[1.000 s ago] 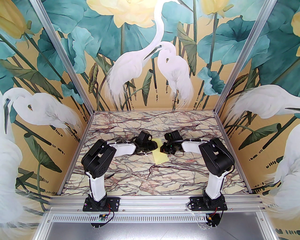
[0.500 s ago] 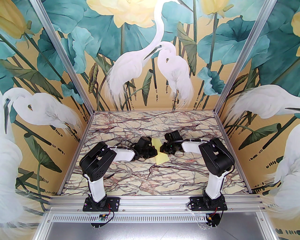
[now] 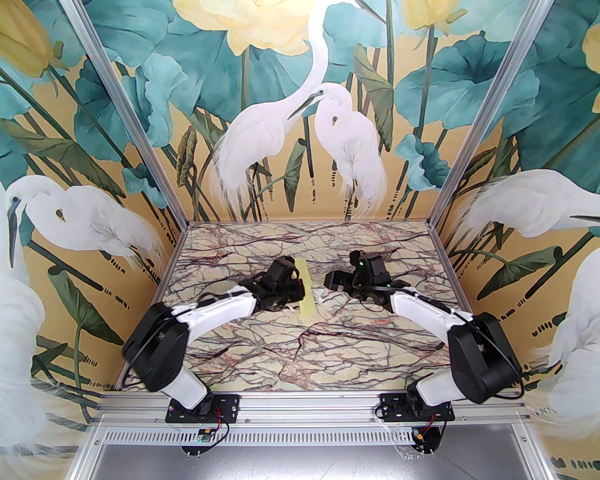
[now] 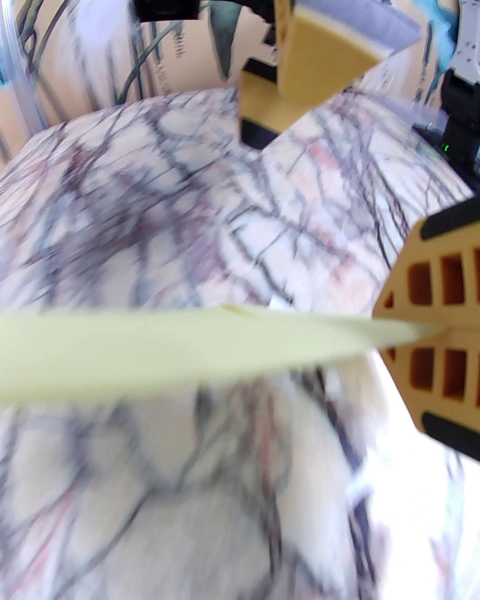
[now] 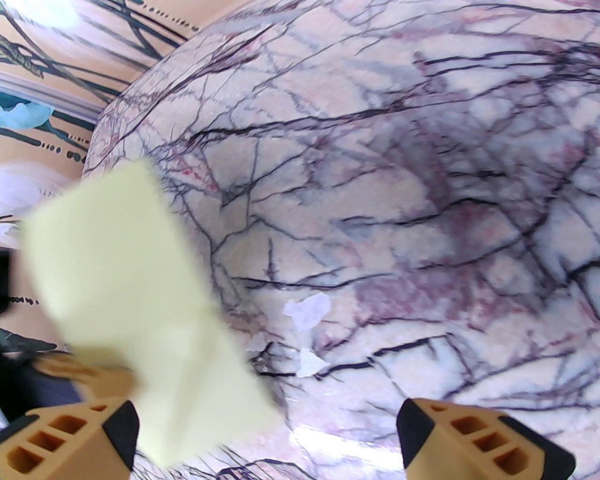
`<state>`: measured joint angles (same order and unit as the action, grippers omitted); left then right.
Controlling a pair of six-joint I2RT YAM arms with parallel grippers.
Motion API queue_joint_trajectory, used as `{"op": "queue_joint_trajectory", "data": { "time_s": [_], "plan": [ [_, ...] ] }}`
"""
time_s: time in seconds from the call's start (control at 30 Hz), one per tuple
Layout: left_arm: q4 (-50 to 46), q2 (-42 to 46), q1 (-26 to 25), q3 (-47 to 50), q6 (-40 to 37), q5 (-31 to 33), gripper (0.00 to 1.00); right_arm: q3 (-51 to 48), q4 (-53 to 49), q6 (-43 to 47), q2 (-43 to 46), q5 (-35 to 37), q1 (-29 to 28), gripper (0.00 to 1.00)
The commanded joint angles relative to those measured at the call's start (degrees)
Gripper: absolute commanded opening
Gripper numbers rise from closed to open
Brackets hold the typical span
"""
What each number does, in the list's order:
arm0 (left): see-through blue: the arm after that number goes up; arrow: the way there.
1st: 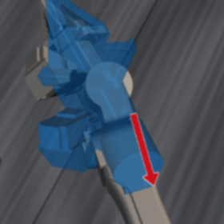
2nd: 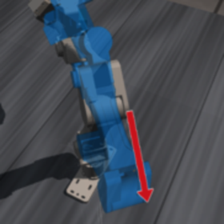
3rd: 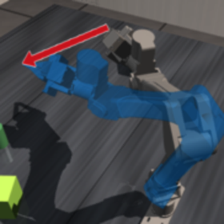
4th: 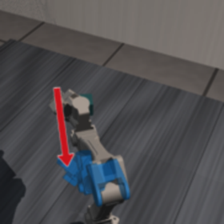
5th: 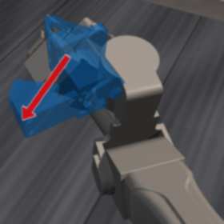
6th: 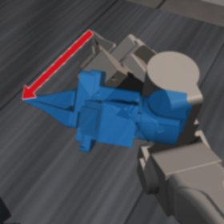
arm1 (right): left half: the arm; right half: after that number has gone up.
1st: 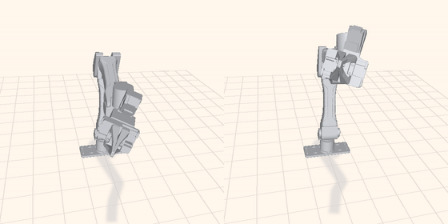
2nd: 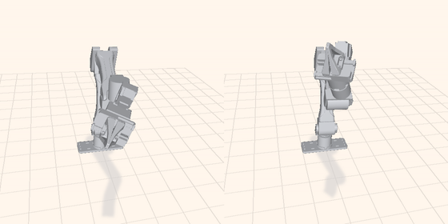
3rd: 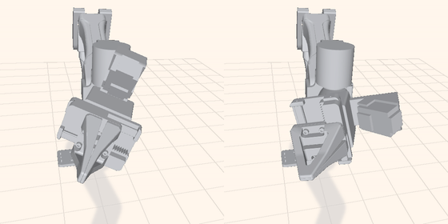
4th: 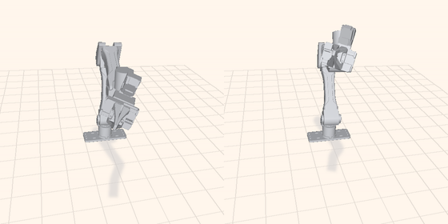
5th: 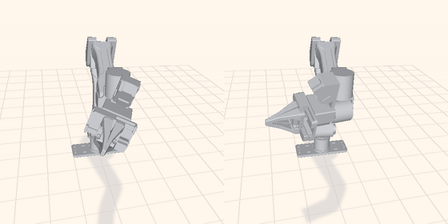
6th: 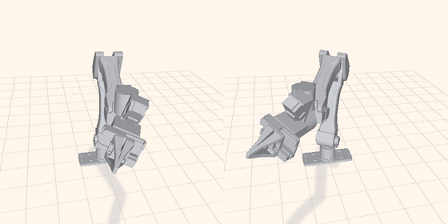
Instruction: Fold a paper plane with a square sheet of paper (fold left side to right side)
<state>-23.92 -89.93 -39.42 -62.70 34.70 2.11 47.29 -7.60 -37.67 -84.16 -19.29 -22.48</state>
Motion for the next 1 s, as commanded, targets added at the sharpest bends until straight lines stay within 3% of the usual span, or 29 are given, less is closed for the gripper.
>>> {"op": "queue_joint_trajectory", "data": {
  "time_s": [0.0, 0.2, 0.37, 0.5, 0.57, 0.67, 0.77, 0.87, 0.97],
  "plan": [
    [-23.39, -0.24, -1.19, -5.82, -5.30, 16.39, 0.00, -1.82, -1.95, 0.23, 1.16, 2.91, 0.29, 0.99],
    [-46.86, -12.44, -6.66, -20.83, -2.48, 35.85, 0.00, -3.45, -0.87, -0.46, 2.74, 4.08, 0.68, 0.99],
    [-53.98, -24.27, -9.59, -28.84, -0.29, 37.99, 0.00, -4.58, -1.44, -0.22, 4.71, 4.52, 2.05, 0.99],
    [-52.17, -30.33, -10.66, -33.28, -0.55, 31.61, 0.05, -6.52, -1.69, 0.10, 7.03, 4.72, 3.62, 0.99],
    [-48.97, -31.71, -10.87, -34.37, -1.10, 26.48, 0.15, -7.39, -1.63, 0.16, 7.72, 4.22, 4.27, 0.99],
    [-43.98, -31.70, -10.81, -34.69, -1.22, 18.88, 0.43, -8.30, -1.40, 0.24, 8.05, 3.09, 4.64, 0.99],
    [-38.05, -29.12, -10.62, -33.10, -0.80, 11.81, 0.47, -8.97, -0.02, 0.58, 7.75, -0.14, 4.57, 0.98],
    [-32.31, -24.37, -9.20, -28.93, 0.39, 6.37, 0.54, -8.82, 1.90, 0.20, 5.98, -4.93, 4.39, 0.85],
    [-26.44, -16.76, -6.37, -21.48, 2.13, 3.18, 0.55, -7.50, 3.51, -0.43, 3.66, -7.69, 2.64, 0.64]
  ]
}}
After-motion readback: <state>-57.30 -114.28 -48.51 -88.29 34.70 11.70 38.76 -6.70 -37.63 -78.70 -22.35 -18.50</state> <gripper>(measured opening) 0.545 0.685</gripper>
